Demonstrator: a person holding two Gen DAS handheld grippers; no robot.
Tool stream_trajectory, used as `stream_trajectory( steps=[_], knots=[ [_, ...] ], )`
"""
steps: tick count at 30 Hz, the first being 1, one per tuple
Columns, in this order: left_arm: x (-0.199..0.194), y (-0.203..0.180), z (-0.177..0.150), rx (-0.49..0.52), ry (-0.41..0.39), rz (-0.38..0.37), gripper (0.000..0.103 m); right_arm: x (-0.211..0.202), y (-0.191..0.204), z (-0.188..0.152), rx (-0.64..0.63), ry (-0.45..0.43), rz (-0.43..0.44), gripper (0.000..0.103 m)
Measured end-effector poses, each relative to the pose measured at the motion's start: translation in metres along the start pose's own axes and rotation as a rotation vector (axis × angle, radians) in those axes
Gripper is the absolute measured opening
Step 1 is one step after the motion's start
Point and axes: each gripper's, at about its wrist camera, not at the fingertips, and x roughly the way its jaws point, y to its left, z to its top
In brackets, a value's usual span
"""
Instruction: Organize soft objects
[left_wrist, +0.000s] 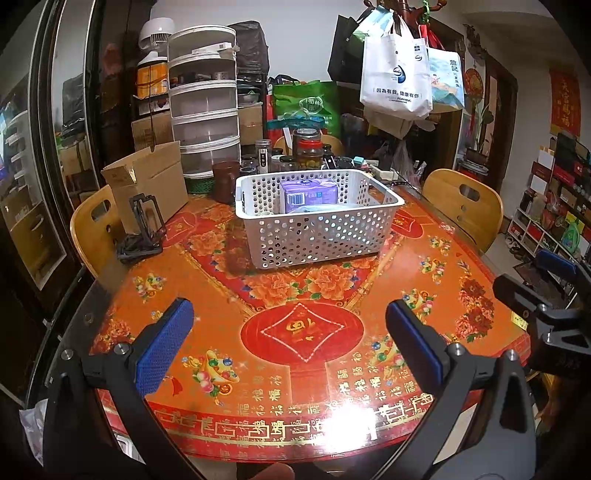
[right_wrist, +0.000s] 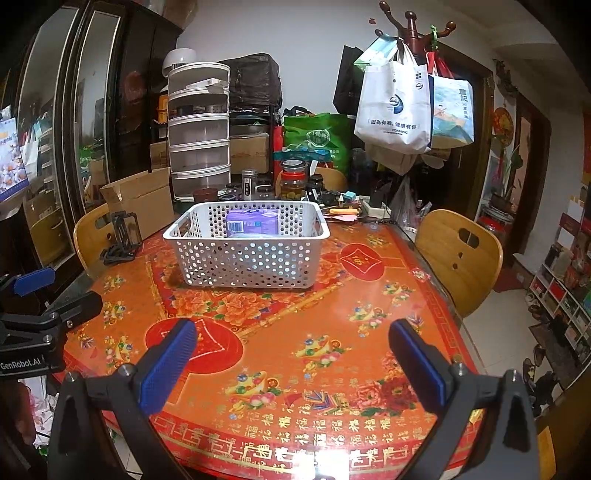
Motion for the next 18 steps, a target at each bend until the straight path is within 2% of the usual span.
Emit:
stream_trajectory(
  steps=[18],
  knots=[
    [0.0044,-0.0045,-0.0033,0.009,0.001,-0.012,0.103,-0.0010,-0.0009,0.0010,0.004,-0.002,0.000,0.103]
  ],
)
